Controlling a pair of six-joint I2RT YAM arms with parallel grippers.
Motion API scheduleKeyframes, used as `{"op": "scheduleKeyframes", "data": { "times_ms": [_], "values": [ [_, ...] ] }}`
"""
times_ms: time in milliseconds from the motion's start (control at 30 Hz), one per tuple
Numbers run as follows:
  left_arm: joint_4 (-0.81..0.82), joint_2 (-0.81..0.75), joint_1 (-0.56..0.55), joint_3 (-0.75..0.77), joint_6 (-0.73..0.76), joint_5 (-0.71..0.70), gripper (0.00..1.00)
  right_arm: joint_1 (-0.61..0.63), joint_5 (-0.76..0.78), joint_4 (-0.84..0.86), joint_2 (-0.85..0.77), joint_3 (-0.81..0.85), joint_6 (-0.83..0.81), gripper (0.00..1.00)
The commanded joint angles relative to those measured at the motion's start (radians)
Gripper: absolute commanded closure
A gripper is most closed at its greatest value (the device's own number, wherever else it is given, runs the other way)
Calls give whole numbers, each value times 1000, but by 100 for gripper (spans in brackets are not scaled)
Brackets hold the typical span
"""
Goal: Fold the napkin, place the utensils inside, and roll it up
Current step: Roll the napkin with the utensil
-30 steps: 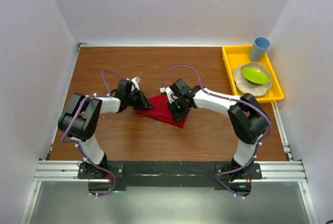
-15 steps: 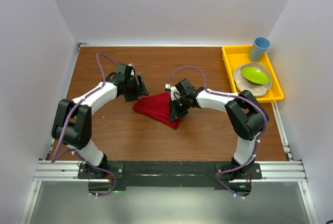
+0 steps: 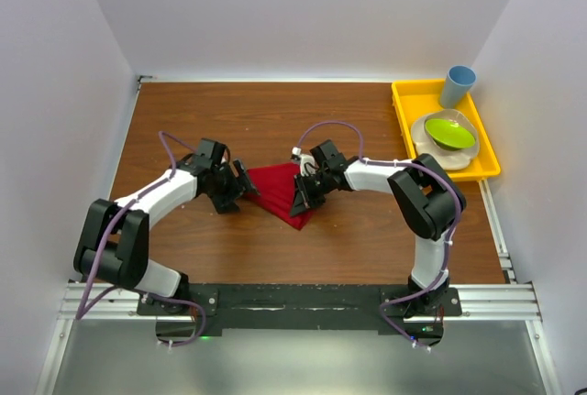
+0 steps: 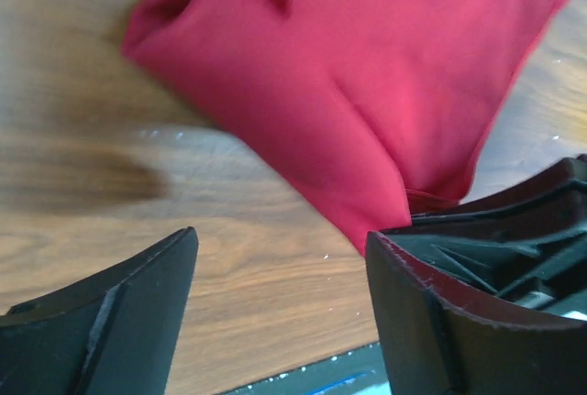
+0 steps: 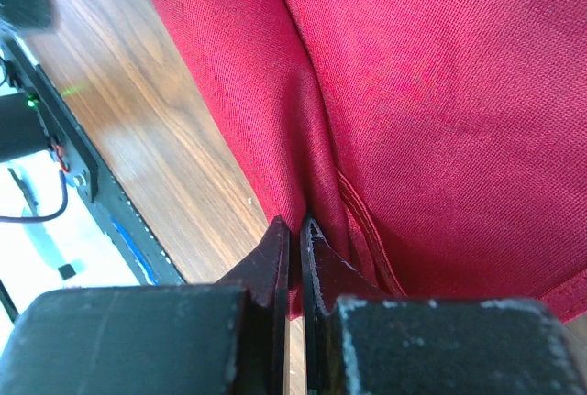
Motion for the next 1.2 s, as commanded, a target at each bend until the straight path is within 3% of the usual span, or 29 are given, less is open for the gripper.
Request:
{"op": "scheduleKeyframes", "data": {
  "times_ms": [0, 233, 567, 667, 900, 967, 1133, 1167],
  "values": [
    [134, 26, 27, -16, -79, 60, 18, 12, 276, -91, 104, -104, -42, 100],
    [217, 79, 33, -35, -142, 51, 16, 10, 283, -92, 81, -108, -51, 100],
    [-24, 246, 27, 117, -245, -153, 24, 12, 311, -106, 72, -88, -79, 100],
    [-48, 284, 24, 151, -240, -192, 33, 12, 334, -123, 63, -78, -97, 100],
    [-87, 323, 21, 199, -182, -196, 92, 27, 391, -198, 32, -6, -149, 100],
    [-88, 298, 12, 189, -177, -181, 100, 36, 415, -240, 11, 40, -166, 100],
    [-131, 268, -17, 180, -217, -158, 100, 81, 444, -352, -29, 174, -198, 78],
    [-142, 266, -22, 182, -226, -160, 100, 90, 449, -368, -36, 225, -206, 68]
  ]
}}
